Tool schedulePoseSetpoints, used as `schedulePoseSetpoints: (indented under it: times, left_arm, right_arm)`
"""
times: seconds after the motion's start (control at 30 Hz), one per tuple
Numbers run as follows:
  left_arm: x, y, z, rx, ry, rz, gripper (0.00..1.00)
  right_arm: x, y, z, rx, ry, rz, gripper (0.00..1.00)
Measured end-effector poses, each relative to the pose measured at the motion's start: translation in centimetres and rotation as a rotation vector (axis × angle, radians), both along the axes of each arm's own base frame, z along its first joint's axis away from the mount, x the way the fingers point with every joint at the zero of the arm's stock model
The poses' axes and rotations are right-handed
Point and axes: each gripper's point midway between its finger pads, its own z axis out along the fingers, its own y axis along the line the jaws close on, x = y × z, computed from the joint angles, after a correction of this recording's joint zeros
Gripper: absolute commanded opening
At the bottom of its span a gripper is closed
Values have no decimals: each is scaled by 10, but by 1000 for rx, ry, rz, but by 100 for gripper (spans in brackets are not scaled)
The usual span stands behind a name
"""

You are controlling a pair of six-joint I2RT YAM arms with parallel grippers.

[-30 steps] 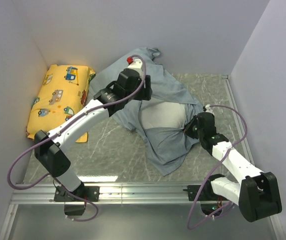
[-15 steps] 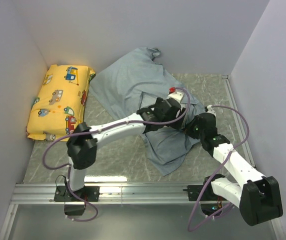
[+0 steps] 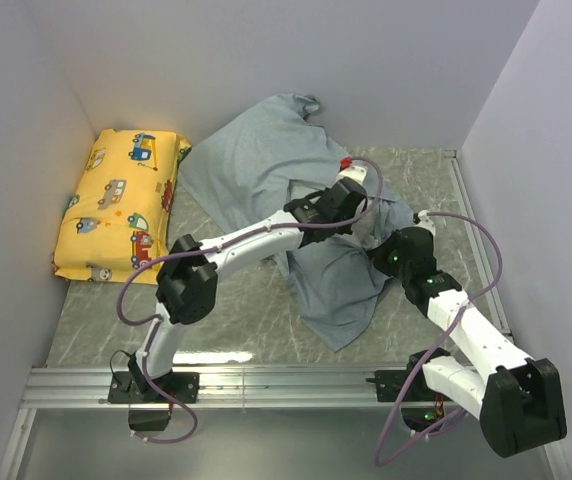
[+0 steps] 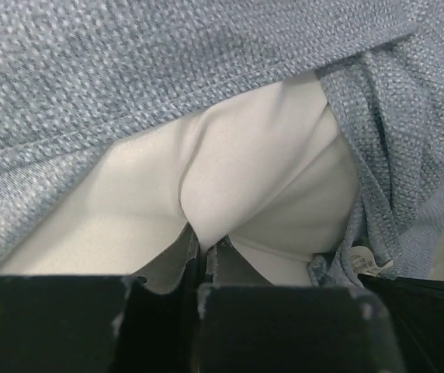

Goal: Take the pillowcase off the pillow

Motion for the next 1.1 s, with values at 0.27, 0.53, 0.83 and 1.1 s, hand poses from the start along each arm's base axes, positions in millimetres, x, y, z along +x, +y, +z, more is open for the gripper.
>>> schedulePoseSetpoints:
  times: [0.27,0.53,0.83,1.1]
  left_arm:
    - [13,59,32,-178,125,0,0]
    - [21,148,86,-417,218,56,0]
    - [-22,162,78,-479,285,-4,0]
    - [-38,172,61,-497,269,11,0]
  right_arm:
    - [5,-7,-4,4,15,-20,0]
    - [18,6,17,91,-62,26,0]
    - [25,-5,5,159,-10,41,6]
    - [11,6,19,106,-34,144,48]
